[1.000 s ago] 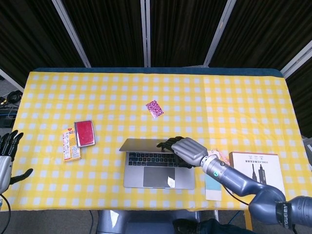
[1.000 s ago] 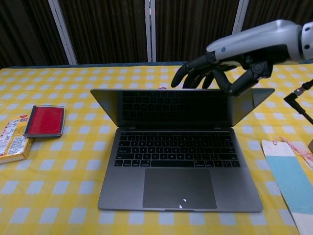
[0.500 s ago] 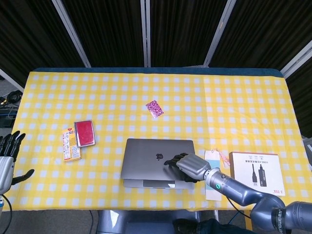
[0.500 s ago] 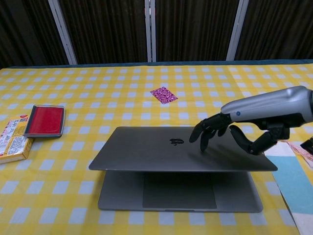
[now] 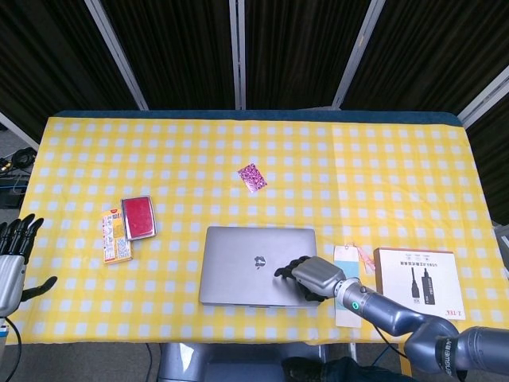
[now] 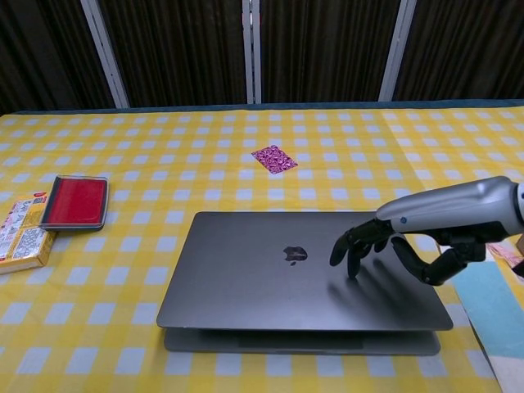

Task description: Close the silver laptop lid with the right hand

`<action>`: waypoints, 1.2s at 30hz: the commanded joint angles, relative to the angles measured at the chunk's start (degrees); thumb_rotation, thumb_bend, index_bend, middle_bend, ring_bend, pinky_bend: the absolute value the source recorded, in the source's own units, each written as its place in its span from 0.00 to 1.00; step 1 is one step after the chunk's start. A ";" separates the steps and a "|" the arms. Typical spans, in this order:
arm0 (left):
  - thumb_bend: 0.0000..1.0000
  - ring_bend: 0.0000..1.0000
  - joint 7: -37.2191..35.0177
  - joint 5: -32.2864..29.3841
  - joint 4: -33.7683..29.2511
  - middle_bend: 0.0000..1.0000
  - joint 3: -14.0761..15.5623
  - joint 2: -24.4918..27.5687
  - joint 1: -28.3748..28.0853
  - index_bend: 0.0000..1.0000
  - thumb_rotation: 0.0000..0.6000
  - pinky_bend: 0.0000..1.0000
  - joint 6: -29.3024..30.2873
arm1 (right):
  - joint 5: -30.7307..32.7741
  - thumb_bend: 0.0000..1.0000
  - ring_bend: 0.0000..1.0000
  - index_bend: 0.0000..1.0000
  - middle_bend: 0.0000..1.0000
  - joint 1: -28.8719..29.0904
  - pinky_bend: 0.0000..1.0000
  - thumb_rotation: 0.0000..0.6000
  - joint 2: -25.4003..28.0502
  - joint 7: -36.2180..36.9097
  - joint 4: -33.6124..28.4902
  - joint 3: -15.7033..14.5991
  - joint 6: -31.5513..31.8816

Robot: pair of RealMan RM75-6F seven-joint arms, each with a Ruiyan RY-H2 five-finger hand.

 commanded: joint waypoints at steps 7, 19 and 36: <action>0.00 0.00 0.66 -0.16 0.05 0.00 0.19 -0.37 -0.18 0.00 1.00 0.00 -0.45 | -0.42 1.00 0.17 0.19 0.23 -0.75 0.18 1.00 -1.94 1.09 2.64 -1.04 -0.07; 0.00 0.00 -0.35 0.46 -0.14 0.00 0.32 0.09 0.10 0.00 1.00 0.00 0.22 | -11.08 1.00 0.17 0.19 0.23 -6.48 0.18 1.00 4.91 4.44 -1.99 1.85 15.02; 0.00 0.00 -3.77 0.41 1.13 0.00 -0.21 0.54 0.04 0.00 1.00 0.00 0.49 | -19.97 0.00 0.00 0.00 0.00 -27.15 0.00 1.00 8.28 4.88 11.14 -0.66 49.20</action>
